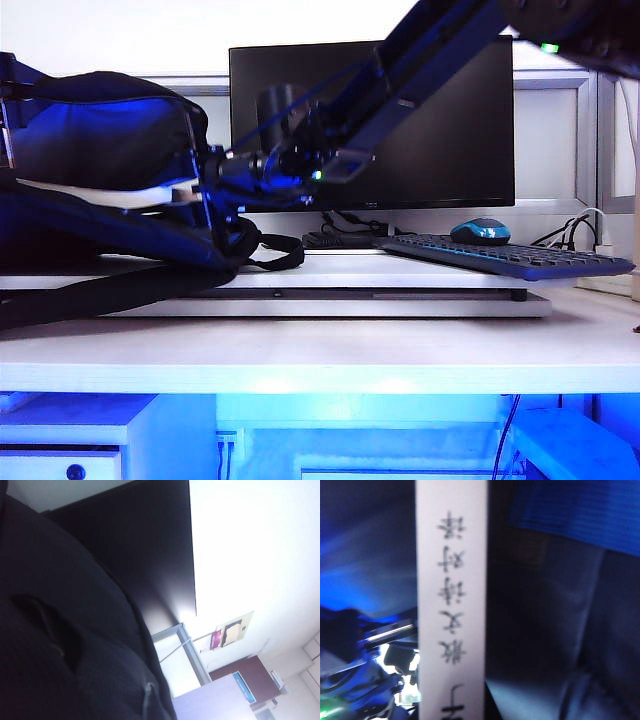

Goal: Pick up the book on the desk and put it into the open backpack.

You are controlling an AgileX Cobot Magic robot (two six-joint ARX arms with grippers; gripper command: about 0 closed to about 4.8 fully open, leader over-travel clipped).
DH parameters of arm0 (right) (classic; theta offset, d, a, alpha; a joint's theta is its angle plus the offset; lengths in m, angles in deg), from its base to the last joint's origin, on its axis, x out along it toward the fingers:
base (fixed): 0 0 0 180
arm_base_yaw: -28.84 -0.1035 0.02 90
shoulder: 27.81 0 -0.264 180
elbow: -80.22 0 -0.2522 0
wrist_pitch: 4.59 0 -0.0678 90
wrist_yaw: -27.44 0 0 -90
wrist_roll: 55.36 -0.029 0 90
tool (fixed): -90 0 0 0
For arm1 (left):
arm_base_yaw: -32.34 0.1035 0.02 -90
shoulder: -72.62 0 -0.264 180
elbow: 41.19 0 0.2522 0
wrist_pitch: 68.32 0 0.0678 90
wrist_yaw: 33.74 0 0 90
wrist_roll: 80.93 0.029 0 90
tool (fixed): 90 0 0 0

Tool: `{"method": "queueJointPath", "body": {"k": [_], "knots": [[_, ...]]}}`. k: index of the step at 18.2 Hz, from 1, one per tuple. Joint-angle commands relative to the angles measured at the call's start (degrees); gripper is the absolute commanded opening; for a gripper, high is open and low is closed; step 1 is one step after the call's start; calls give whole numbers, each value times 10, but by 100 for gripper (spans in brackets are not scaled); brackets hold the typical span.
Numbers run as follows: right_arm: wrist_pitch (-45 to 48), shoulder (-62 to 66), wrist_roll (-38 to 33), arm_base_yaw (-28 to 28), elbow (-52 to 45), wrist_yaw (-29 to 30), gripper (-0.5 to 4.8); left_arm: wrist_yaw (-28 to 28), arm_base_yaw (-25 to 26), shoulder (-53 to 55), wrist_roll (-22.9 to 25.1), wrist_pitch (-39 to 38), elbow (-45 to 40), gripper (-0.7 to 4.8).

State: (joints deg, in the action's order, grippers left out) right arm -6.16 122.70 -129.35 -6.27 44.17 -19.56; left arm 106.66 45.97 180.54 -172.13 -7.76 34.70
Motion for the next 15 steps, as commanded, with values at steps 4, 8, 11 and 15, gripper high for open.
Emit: {"method": "queueJointPath", "body": {"k": [4,8,11,15], "knots": [[0,9,8,-9,1,-5,-6,52,-25,-18,46,40,13,-6],[1,8,39,-3,2,6,135,66,-25,-18,76,-1,13,-5],[1,7,41,1,2,6,479,75,-25,-18,85,-1,13,-1],[15,-10,62,19,2,6,479,89,-25,-18,100,-3,13,66]]}}
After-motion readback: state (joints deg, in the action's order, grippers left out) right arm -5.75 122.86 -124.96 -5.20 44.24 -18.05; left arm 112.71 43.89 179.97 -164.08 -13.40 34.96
